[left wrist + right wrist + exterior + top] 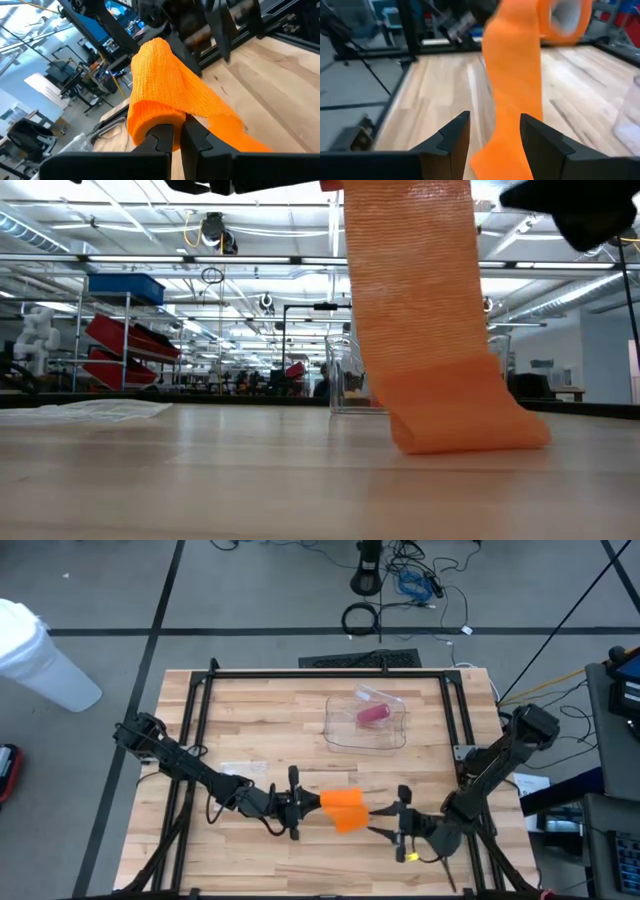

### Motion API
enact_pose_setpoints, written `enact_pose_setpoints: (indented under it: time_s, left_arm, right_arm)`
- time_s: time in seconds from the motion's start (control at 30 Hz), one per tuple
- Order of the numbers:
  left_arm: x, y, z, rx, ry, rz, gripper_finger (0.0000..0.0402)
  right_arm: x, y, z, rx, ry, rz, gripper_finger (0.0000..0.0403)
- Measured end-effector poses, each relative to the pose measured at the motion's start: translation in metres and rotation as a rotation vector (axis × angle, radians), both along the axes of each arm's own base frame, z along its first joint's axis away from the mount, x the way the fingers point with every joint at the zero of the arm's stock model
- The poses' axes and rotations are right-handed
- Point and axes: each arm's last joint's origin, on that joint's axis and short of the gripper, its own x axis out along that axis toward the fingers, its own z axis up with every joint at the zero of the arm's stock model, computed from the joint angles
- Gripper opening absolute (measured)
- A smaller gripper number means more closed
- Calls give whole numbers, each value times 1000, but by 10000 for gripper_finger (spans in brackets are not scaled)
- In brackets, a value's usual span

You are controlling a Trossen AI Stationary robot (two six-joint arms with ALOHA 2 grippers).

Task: Roll bandage
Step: Roll the orange bandage

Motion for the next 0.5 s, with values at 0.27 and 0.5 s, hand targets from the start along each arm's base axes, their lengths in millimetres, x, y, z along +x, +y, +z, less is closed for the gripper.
enact_pose_setpoints:
  time_s: [0.27,0.5]
  left_arm:
    - [-1,-2,-1,-27,8,-44,10]
    - [-1,-2,-2,-25,16,-45,10]
  right_arm:
    - [16,-12,-15,-95,13,-134,167]
    - [27,-16,-9,-75,10,2,167]
